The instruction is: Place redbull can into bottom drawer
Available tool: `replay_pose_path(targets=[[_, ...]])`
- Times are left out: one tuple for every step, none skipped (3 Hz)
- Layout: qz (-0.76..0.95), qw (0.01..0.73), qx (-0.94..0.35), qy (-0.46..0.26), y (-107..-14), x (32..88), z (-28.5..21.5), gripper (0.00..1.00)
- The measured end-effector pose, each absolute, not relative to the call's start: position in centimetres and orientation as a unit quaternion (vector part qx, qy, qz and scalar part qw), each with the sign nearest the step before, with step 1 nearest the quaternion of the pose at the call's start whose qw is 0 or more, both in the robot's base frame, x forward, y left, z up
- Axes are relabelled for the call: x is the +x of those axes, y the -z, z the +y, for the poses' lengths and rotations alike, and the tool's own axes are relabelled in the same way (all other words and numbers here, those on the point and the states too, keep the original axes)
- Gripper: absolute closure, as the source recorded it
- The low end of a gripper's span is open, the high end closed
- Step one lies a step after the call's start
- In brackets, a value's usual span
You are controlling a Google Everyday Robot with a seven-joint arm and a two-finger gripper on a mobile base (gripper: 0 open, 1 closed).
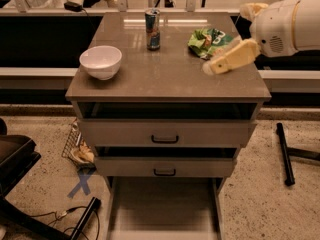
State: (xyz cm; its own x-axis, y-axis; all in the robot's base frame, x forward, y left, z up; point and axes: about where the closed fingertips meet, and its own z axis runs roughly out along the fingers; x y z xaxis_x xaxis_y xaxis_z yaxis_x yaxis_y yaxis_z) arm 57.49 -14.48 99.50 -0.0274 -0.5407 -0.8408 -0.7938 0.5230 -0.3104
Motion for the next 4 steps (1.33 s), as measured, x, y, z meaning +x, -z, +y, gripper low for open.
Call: replay_pose_path(targets=[[0.694,0.548,-0.452,-0.118,-101.5,58.9,-13.6,0.00],[0.694,0.548,-0.452,-0.118,-101.5,58.9,-13.6,0.00],[0.691,0.556,-0.443,-0.130,-101.7,61.1,-12.7,0.00],[0.692,0.570,-0.418,-0.144,-101.3,66.1,-12.5,0.00]])
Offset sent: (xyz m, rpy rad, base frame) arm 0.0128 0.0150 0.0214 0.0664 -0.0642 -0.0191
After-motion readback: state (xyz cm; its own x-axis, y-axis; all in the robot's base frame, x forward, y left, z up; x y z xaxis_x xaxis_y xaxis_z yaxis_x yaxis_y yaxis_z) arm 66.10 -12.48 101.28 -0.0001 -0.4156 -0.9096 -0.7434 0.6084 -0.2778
